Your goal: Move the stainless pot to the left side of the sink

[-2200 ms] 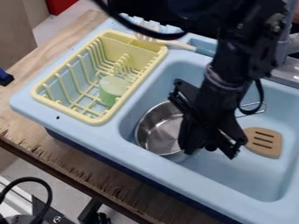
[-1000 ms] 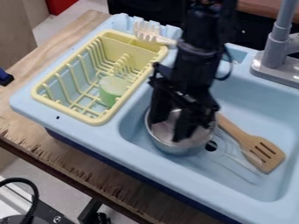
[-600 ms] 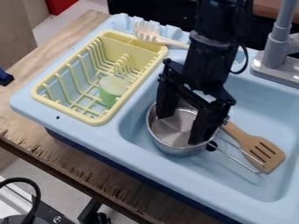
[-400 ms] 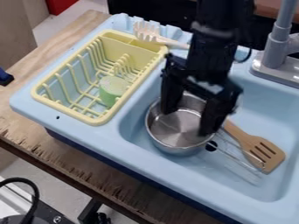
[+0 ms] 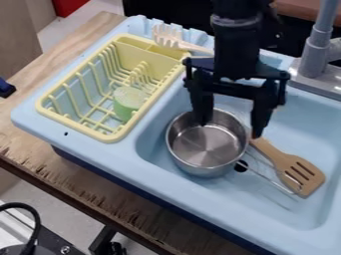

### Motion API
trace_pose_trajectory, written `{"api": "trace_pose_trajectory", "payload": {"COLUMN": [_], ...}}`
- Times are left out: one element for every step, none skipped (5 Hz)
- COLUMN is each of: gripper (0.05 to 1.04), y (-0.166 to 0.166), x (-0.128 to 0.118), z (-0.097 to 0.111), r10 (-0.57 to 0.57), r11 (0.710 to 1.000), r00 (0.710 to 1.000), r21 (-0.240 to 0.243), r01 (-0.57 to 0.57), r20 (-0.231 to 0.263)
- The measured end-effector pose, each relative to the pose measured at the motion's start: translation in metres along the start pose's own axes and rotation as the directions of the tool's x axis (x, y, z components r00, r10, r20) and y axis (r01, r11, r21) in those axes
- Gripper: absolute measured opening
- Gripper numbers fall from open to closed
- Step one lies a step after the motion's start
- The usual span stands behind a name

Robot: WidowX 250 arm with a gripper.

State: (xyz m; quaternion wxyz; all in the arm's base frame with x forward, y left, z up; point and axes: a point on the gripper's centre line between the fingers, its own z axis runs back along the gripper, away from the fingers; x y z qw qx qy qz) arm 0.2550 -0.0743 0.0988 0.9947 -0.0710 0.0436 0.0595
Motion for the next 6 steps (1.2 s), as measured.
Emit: {"api": "trace_pose_trajectory", "payload": {"gripper": [0.999,0.999,0.999,0.999,0.999,0.999], "y": [-0.003,-0.003,0.003,0.014,0.031,0.052], "x": [0.006,0.007,0.011,0.015,0.023,0.029], "z": [0.004,0.009,0.014,0.013,0.015,0.024], "r10": [0.148,0.208,0.260,0.254,0.209,0.189], "r11": [0.989,0.978,0.966,0.965,0.969,0.972], "r00": [0.983,0.973,0.959,0.957,0.958,0.955], "r21": [-0.030,-0.036,-0.032,0.029,0.086,0.094], "r01": [-0.146,-0.206,-0.258,-0.261,-0.230,-0.215], "r20": [0.108,0.103,0.115,0.143,0.198,0.227]}}
